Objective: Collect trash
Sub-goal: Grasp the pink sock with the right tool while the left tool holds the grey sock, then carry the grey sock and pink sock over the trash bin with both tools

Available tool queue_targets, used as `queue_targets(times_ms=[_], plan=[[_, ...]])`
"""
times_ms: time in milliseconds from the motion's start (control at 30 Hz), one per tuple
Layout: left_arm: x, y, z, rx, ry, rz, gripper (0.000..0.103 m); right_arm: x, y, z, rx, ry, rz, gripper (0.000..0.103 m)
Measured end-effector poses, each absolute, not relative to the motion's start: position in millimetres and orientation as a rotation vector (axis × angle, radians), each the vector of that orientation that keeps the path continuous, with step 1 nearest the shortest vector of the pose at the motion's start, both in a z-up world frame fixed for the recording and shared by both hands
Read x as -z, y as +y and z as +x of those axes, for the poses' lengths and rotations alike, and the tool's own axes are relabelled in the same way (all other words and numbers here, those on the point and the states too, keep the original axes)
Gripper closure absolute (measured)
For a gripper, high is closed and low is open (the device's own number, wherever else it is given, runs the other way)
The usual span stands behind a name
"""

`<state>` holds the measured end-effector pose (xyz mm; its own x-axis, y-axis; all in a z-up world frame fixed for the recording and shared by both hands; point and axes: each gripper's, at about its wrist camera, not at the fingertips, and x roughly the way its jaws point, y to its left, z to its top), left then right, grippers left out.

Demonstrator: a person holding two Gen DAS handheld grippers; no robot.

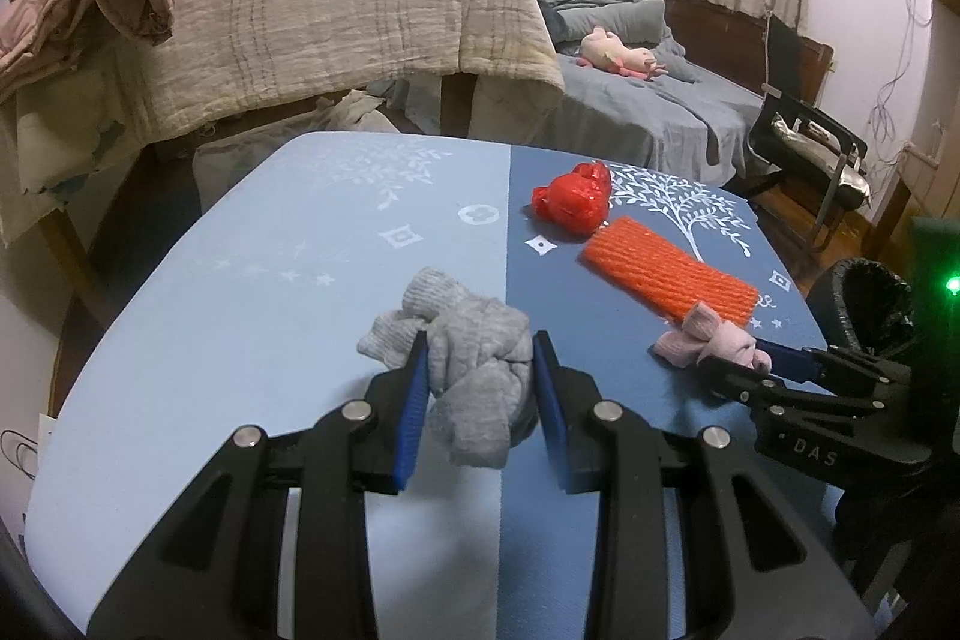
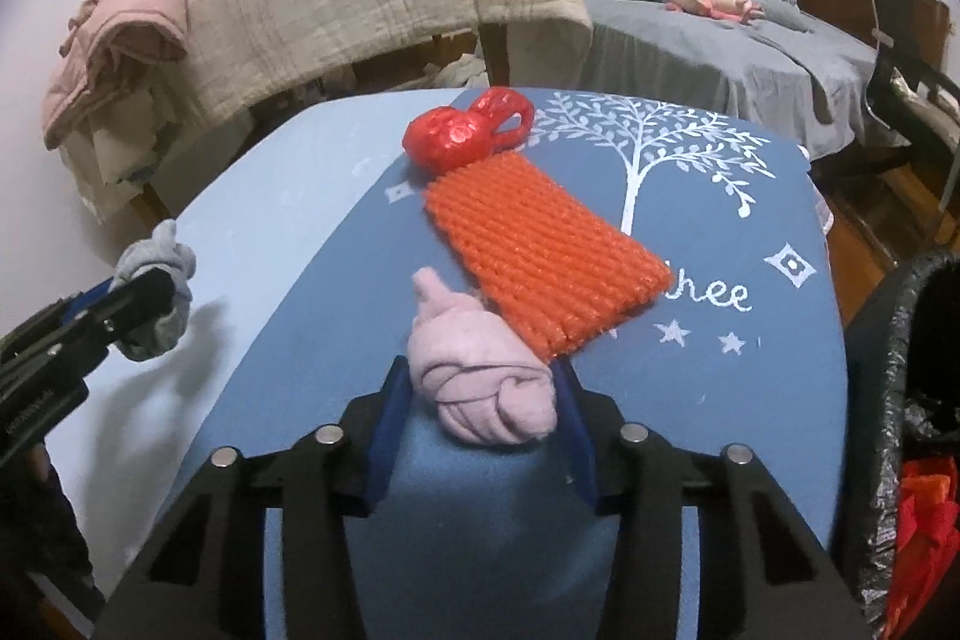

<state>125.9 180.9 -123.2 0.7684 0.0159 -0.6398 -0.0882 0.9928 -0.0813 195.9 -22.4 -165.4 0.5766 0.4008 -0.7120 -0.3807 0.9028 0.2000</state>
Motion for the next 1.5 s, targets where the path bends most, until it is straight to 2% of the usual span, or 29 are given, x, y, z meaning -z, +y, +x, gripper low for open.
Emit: queue_targets(times_ms=[633, 1133, 1500], plan=[[98, 150, 115, 0.002, 0.65, -0.109, 0.071, 111, -61, 163, -0.494, 0.743, 0.065, 0.059], [61, 88, 100, 0.116, 0.589, -0.064, 0.071, 64, -123, 127, -0.43, 0.633, 0.095, 0.059], [45, 29, 97, 0.228, 0.56, -0.038, 0.071, 48, -176, 107, -0.339, 0.592, 0.092, 0.059]])
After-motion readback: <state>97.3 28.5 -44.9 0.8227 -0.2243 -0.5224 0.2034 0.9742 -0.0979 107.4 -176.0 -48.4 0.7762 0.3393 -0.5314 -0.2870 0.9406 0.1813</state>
